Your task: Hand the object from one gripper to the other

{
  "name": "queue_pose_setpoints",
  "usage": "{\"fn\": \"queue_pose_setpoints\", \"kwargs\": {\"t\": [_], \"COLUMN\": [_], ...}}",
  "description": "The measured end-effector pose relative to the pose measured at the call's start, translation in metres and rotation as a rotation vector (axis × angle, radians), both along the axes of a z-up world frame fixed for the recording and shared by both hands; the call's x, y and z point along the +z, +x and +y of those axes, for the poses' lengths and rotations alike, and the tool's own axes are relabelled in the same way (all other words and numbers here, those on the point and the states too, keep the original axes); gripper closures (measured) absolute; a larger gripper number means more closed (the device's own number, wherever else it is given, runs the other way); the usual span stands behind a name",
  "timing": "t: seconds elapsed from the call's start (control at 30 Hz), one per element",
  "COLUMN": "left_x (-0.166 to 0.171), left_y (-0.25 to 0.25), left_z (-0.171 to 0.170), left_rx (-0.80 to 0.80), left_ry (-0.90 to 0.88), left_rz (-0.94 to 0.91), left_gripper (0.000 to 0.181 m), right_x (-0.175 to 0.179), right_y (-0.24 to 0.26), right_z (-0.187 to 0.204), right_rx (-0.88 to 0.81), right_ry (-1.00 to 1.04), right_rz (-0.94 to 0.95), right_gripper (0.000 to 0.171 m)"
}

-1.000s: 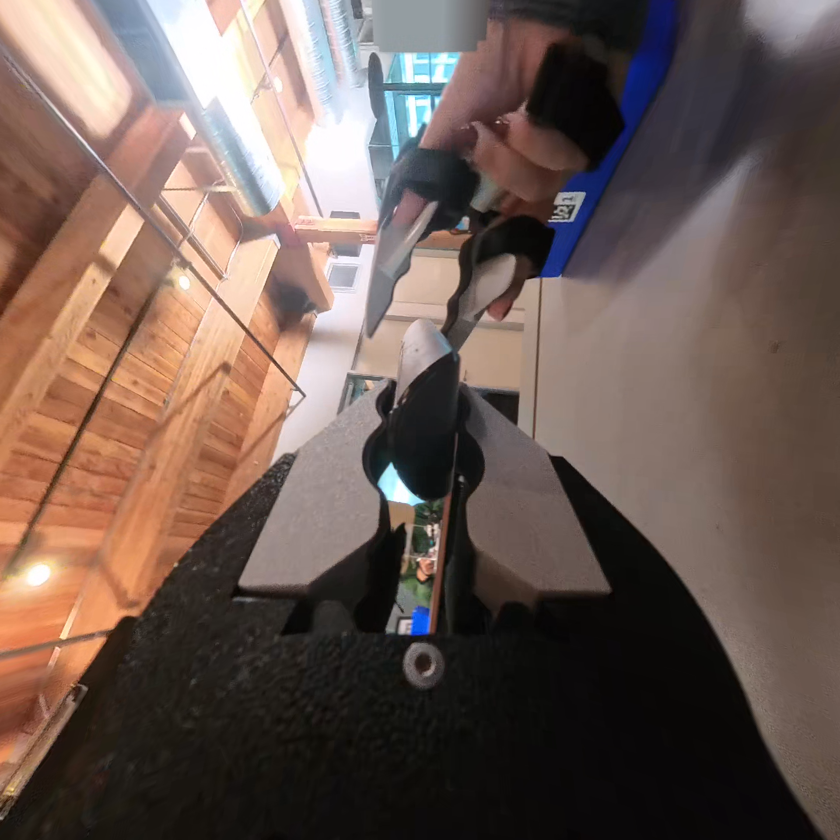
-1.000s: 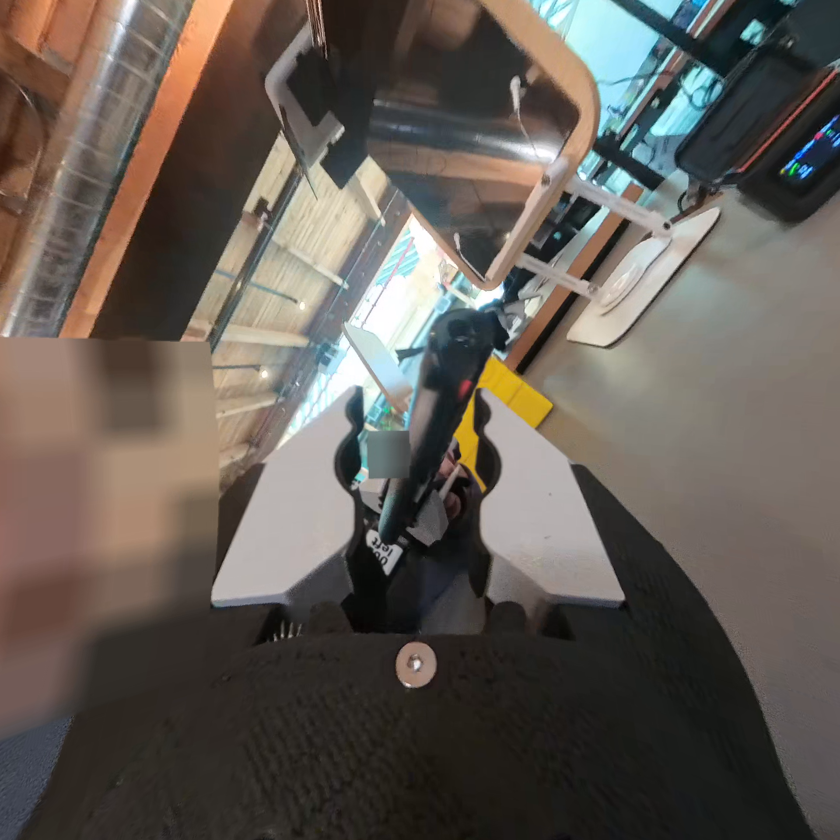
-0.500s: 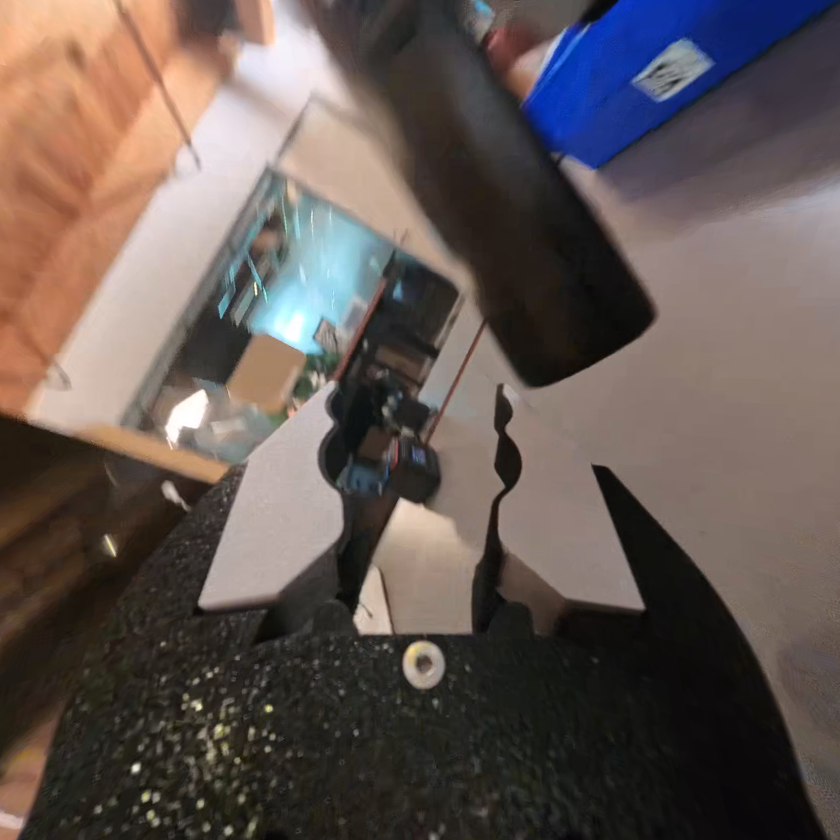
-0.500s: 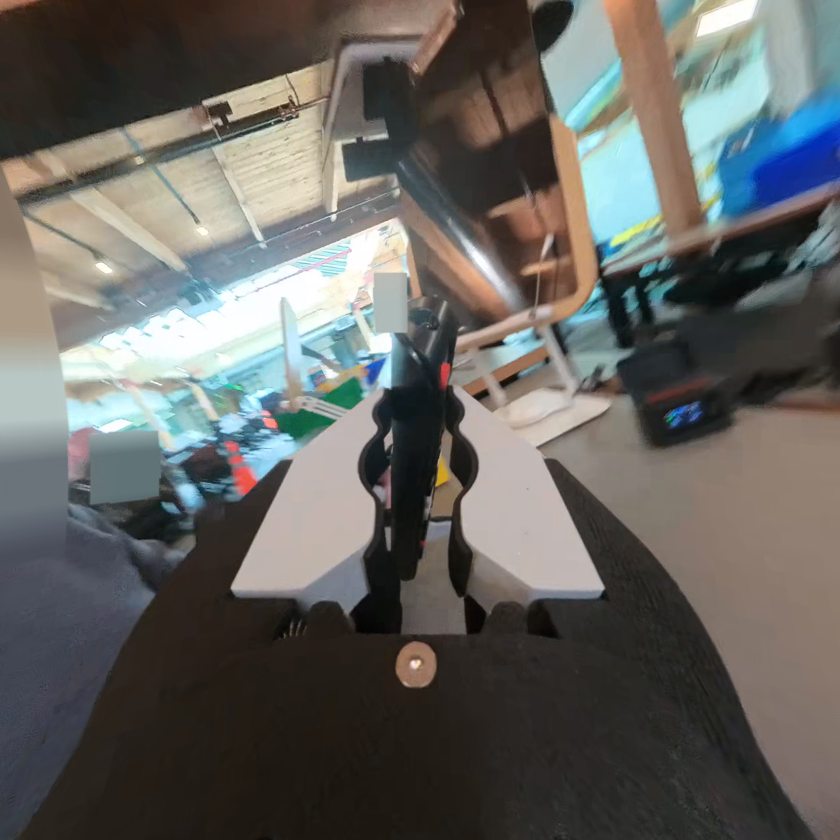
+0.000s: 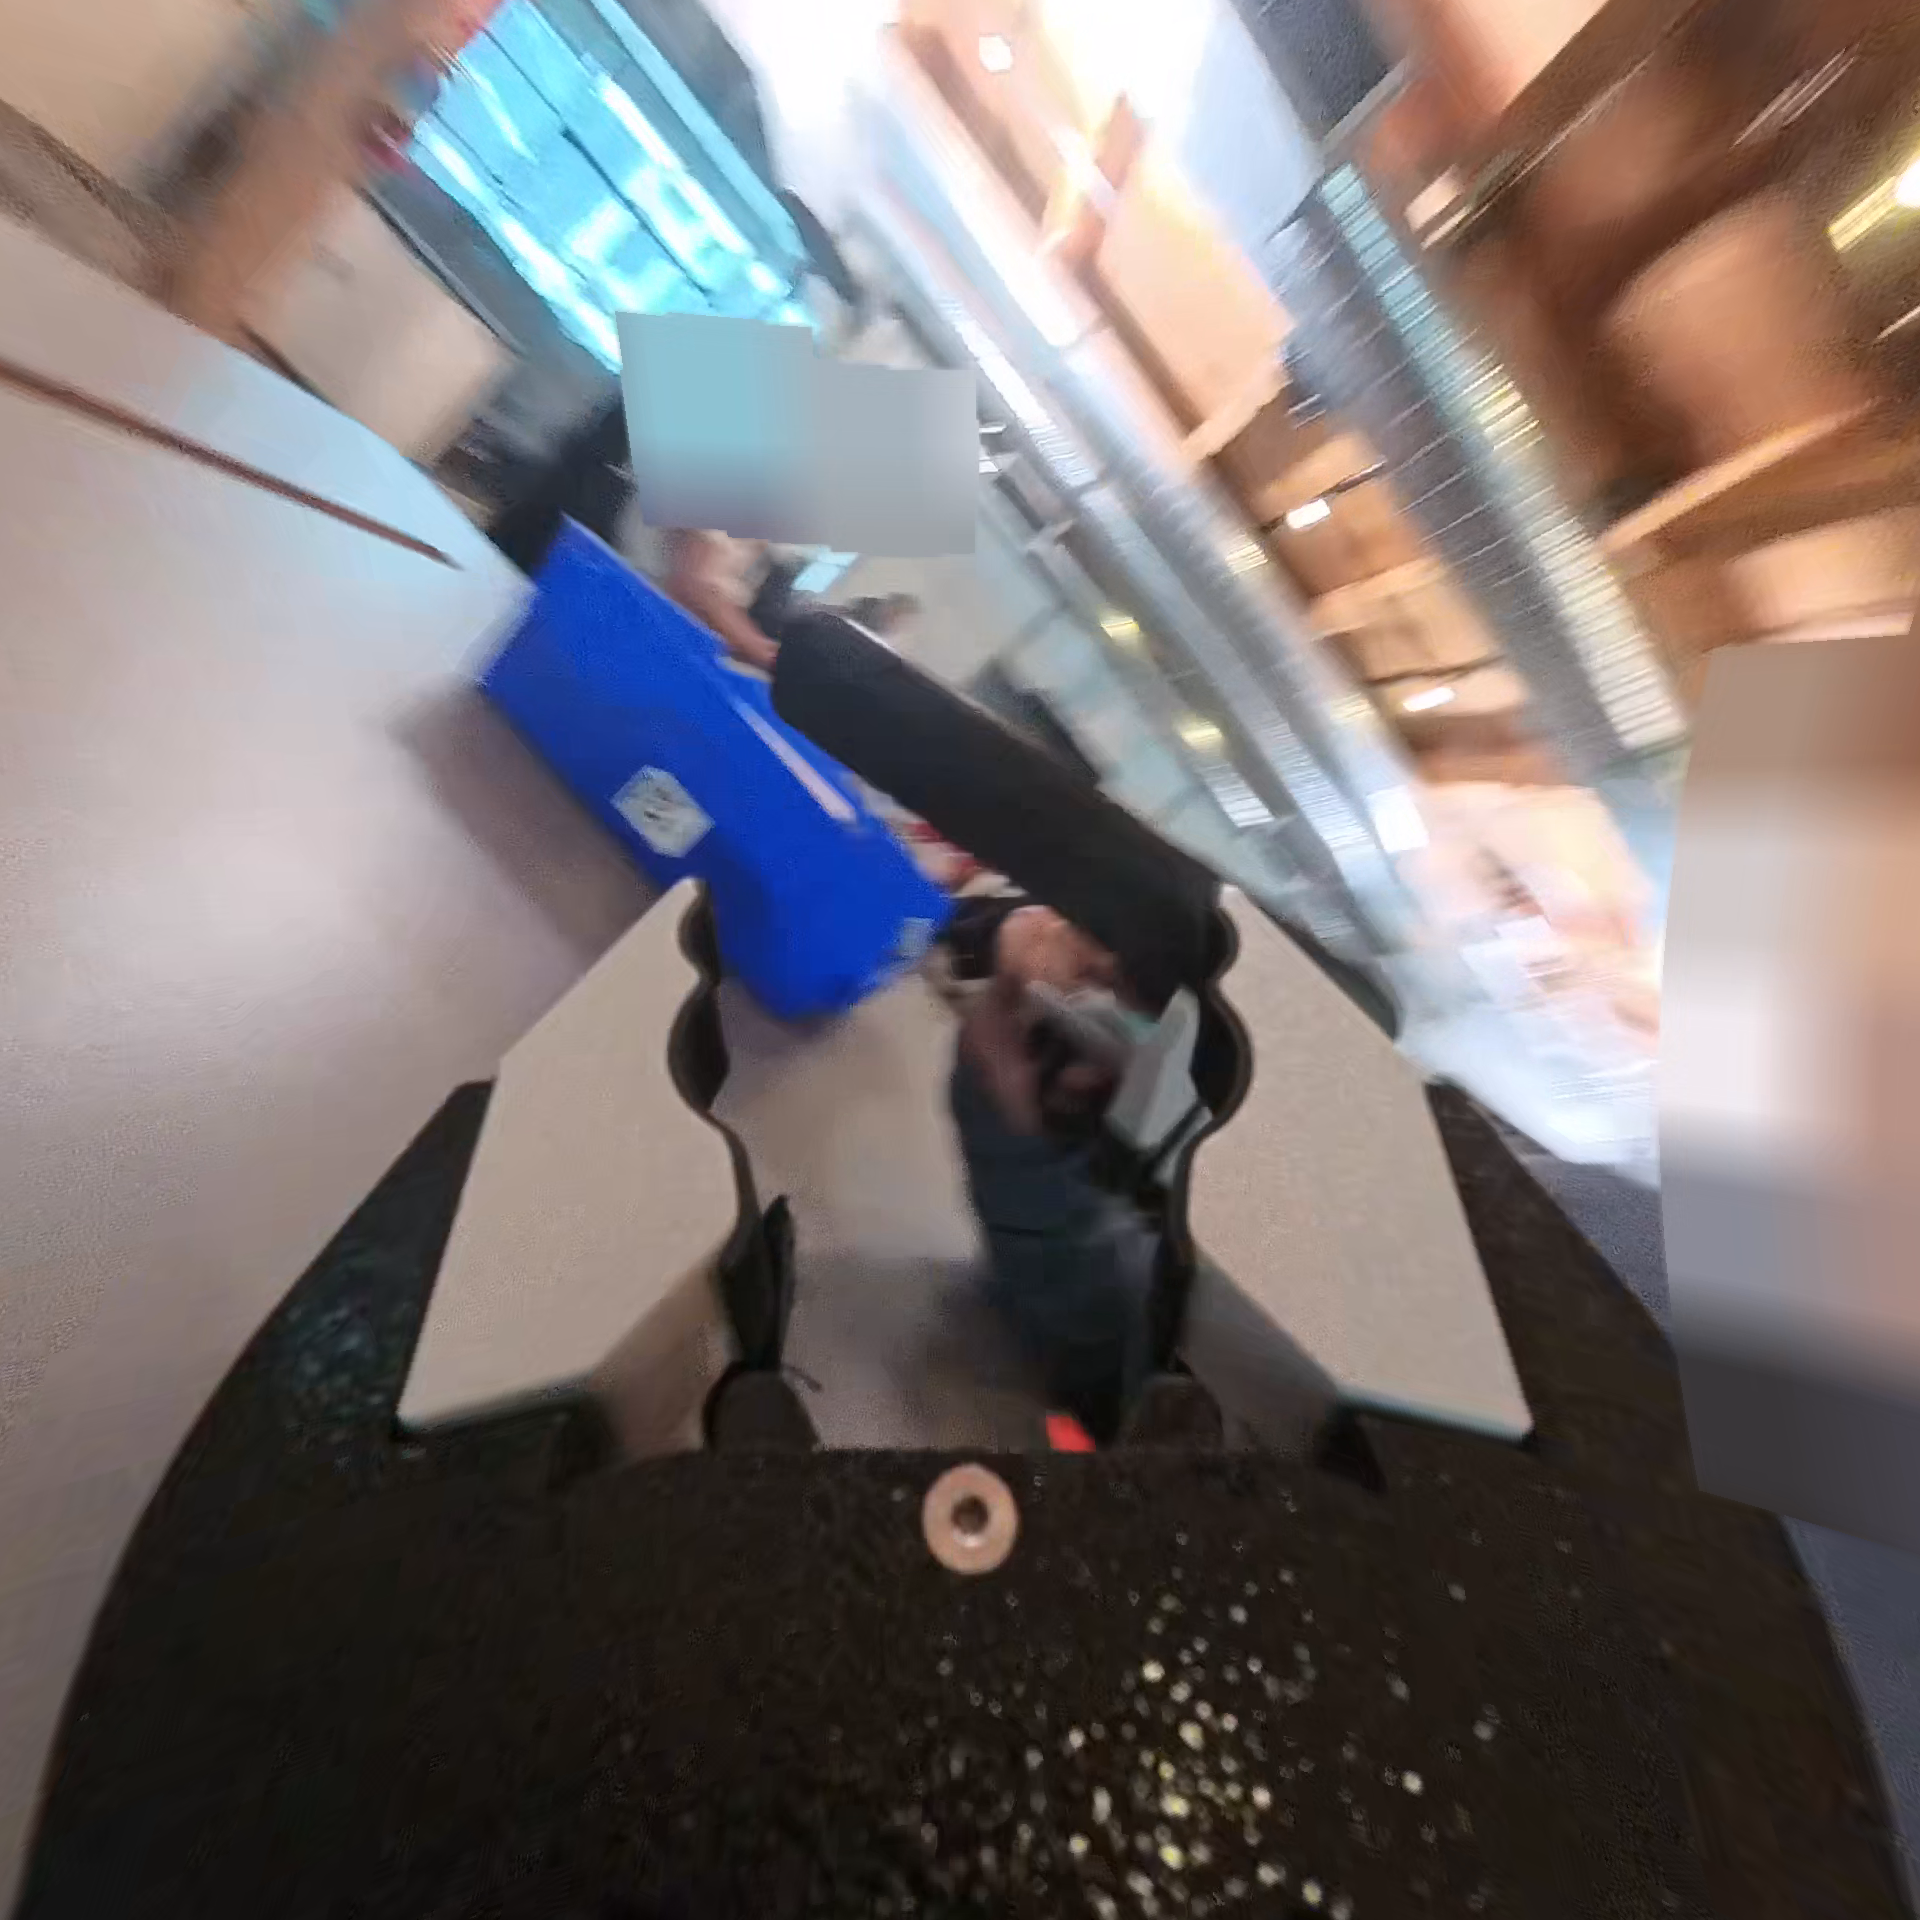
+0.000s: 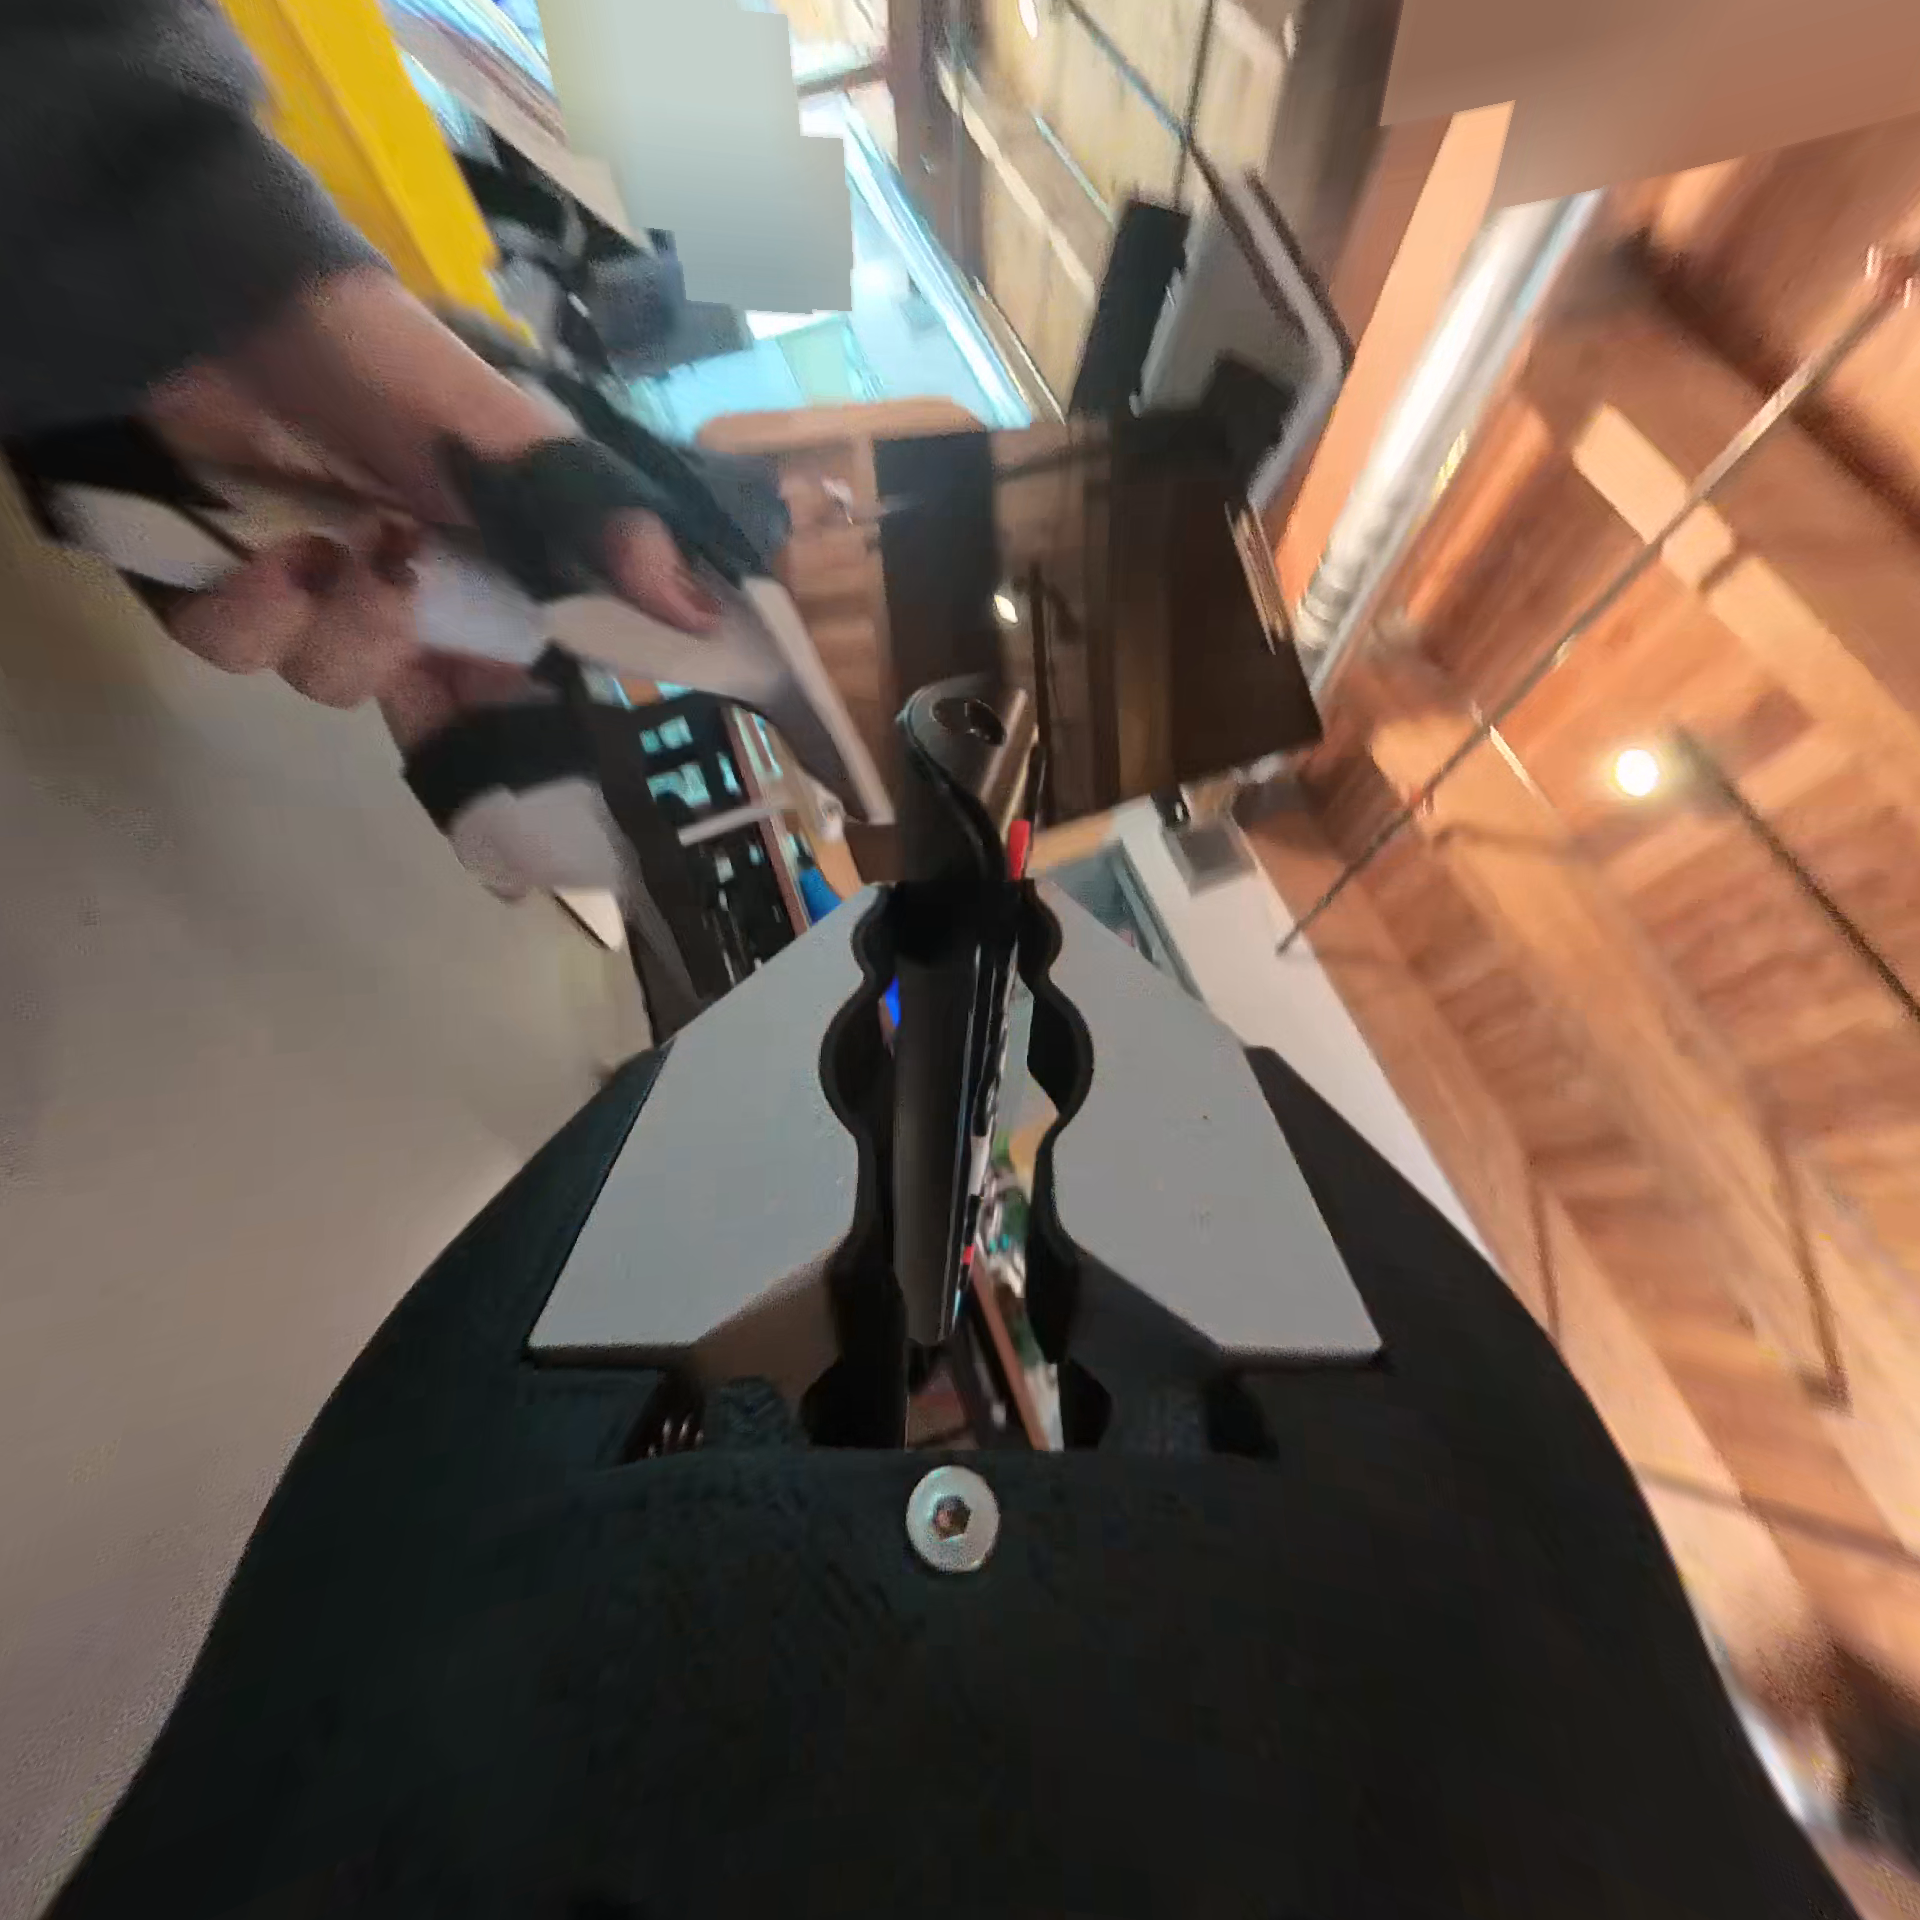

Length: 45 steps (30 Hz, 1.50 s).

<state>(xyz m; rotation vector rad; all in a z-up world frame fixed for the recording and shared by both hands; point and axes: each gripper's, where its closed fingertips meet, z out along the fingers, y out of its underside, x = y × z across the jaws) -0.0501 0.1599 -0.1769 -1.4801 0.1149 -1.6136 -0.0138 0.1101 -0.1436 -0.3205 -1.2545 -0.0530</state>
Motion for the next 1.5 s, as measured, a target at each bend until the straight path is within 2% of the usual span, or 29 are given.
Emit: {"fn": "queue_pose_setpoints", "kwargs": {"t": [0.1,0.23,0.43,0.57,0.63,0.73,0.87,0.93,1.0,1.03,1.2,1.3,1.47,1.5], "left_x": [0.002,-0.006,-0.03,-0.033,-0.026,-0.001,0.036,0.046,0.052,0.054,0.057,0.055,0.05,0.048], "left_y": [0.006,0.021,0.029,0.028,0.019,-0.004,-0.039,-0.054,-0.057,-0.056,-0.039,-0.033,-0.034,-0.033], "left_z": [-0.007,-0.018,-0.022,-0.018,-0.008,0.003,0.001,-0.002,-0.008,-0.01,-0.015,-0.015,-0.012,-0.011], "left_rx": [-0.191,-0.338,-0.357,-0.313,-0.209,-0.039,0.223,0.362,0.389,0.399,0.435,0.433,0.337,0.322], "left_ry": [-0.115,-0.184,-0.232,-0.185,-0.112,0.037,0.301,0.399,0.445,0.459,0.523,0.52,0.431,0.407], "left_rz": [-0.202,-0.215,-0.043,0.006,0.006,-0.074,-0.222,-0.294,-0.344,-0.355,-0.303,-0.285,-0.324,-0.314], "left_gripper": [0.085,0.094,0.145,0.152,0.157,0.16,0.161,0.161,0.161,0.161,0.16,0.16,0.159,0.152], "right_x": [-0.014,-0.048,-0.077,-0.082,-0.079,-0.068,-0.058,-0.047,-0.04,-0.043,-0.045,-0.047,-0.046,-0.045], "right_y": [-0.014,-0.029,-0.036,-0.036,-0.034,-0.025,-0.021,-0.025,-0.028,-0.032,-0.051,-0.054,-0.047,-0.043], "right_z": [-0.03,-0.052,-0.049,-0.041,-0.024,0.01,0.042,0.038,0.038,0.039,0.015,0.007,0.013,0.018], "right_rx": [0.097,0.122,0.1,0.085,0.061,0.073,0.22,0.425,0.593,0.617,0.789,0.785,0.676,0.643], "right_ry": [0.09,0.248,0.346,0.304,0.157,-0.267,-1.067,-1.438,-1.718,-1.806,-1.982,-1.955,-1.799,-1.759], "right_rz": [-0.083,-0.239,-0.355,-0.359,-0.332,-0.238,-0.047,0.066,0.173,0.199,0.213,0.168,0.105,0.109], "right_gripper": [0.15,0.149,0.149,0.147,0.118,0.091,0.092,0.089,0.088,0.088,0.111,0.144,0.148,0.148]}}
